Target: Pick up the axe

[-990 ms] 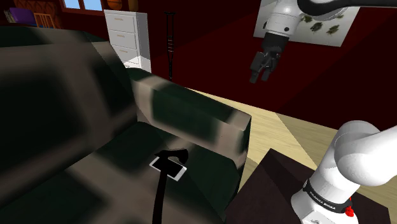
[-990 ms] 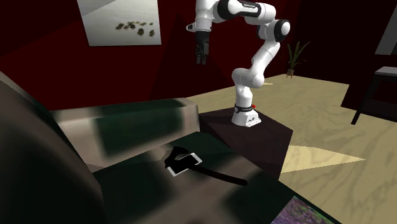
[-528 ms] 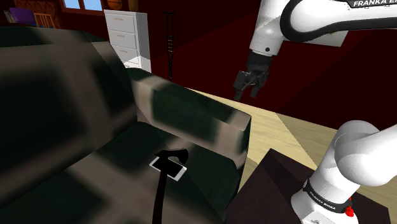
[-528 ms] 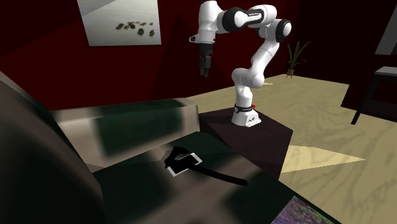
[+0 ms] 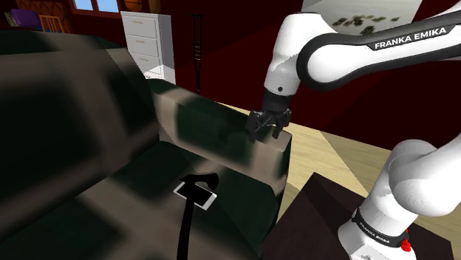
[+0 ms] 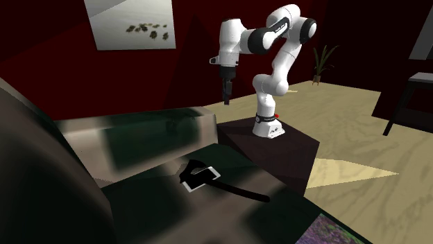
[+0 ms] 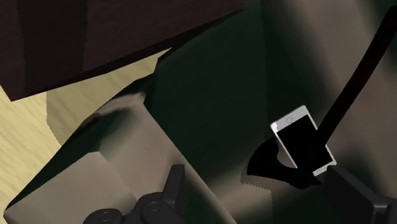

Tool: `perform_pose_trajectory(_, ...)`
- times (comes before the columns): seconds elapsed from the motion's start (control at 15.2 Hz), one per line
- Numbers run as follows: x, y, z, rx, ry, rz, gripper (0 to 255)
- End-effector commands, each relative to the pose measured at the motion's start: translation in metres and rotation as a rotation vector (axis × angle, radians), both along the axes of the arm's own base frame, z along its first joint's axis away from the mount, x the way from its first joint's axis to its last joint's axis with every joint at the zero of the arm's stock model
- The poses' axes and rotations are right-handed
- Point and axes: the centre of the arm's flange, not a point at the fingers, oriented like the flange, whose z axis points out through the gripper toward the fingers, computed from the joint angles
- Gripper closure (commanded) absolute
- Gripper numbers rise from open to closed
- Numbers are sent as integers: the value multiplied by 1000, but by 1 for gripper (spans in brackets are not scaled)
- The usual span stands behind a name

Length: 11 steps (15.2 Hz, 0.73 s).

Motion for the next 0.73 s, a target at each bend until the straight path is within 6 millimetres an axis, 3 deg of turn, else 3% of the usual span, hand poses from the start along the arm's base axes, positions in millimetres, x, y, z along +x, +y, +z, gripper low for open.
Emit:
perform_pose_trajectory(0.0, 9, 18, -19, 1, 4, -36, 0)
perform_pose_trajectory(0.66, 51, 108, -109, -3, 30, -199, 0)
